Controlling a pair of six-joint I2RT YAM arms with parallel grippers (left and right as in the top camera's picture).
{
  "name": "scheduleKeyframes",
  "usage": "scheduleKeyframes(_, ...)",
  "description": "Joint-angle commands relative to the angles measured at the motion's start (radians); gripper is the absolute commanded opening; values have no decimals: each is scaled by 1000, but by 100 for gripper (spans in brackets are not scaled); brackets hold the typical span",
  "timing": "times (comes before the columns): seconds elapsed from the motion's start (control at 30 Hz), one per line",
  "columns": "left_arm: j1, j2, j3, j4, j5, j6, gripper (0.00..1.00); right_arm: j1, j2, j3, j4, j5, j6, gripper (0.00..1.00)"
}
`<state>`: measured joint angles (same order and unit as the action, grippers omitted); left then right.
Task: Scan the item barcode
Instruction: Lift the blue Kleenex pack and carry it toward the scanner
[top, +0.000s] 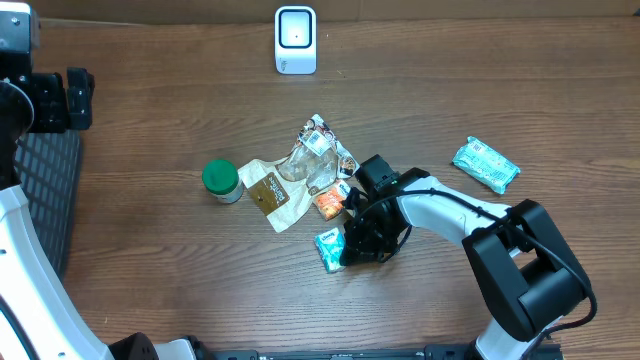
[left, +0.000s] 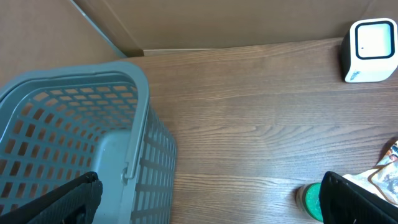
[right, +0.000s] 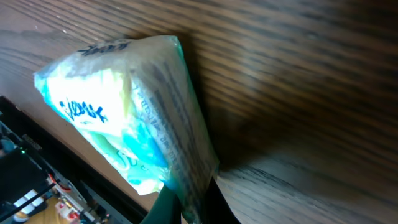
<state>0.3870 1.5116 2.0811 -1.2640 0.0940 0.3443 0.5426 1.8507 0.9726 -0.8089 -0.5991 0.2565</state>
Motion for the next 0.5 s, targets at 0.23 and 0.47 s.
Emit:
scheduleKeyframes(0.23,5,-1,3,2,3,15,100,-116,-138,77,-58,-271,-148,4)
scheduleKeyframes(0.47,5,-1,3,2,3,15,100,-256,-301,129,19,-668,-143,4)
